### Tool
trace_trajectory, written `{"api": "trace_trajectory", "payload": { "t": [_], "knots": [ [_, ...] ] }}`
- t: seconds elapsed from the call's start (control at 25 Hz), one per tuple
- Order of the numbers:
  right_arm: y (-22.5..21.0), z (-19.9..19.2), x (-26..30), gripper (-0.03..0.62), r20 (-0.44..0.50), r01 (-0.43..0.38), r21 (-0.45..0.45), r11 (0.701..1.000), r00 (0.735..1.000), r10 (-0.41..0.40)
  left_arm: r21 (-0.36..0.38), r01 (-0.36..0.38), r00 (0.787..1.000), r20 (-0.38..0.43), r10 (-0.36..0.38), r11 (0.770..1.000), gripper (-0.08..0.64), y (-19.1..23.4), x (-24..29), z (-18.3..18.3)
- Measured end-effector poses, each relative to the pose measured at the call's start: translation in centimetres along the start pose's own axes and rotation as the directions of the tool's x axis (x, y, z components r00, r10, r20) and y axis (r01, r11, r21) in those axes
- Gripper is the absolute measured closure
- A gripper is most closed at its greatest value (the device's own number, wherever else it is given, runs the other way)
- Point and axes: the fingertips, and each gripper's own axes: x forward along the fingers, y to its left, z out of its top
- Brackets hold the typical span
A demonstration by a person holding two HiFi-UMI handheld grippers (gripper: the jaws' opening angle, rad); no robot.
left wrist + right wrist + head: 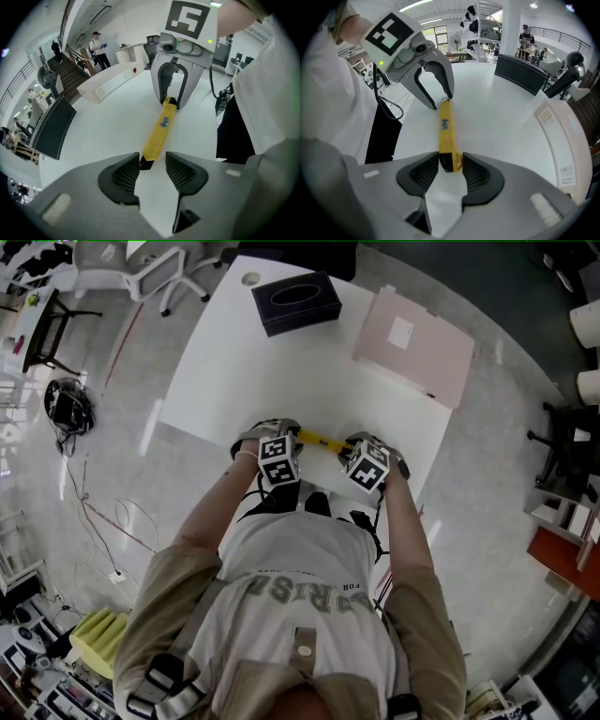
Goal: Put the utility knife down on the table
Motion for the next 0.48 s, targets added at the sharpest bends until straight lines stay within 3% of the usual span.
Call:
{"api": "trace_trajectory", "payload": {
  "t": [0.32, 0.48],
  "knots": [
    [0.18, -0.10, -0.01, 0.433, 0.009, 0.004, 0.004, 1.000, 1.000, -0.004, 0.006, 0.005, 1.000, -0.001, -0.005, 1.000, 0.371, -0.07, -0.05, -0.01],
    [0.06, 0.10, -0.56, 0.433, 0.040, 0.012, 0.038, 0.999, 0.999, -0.013, -0.037, 0.005, 1.000, 0.010, -0.005, 0.999, 0.371, -0.04, -0.11, -0.14]
  ]
}}
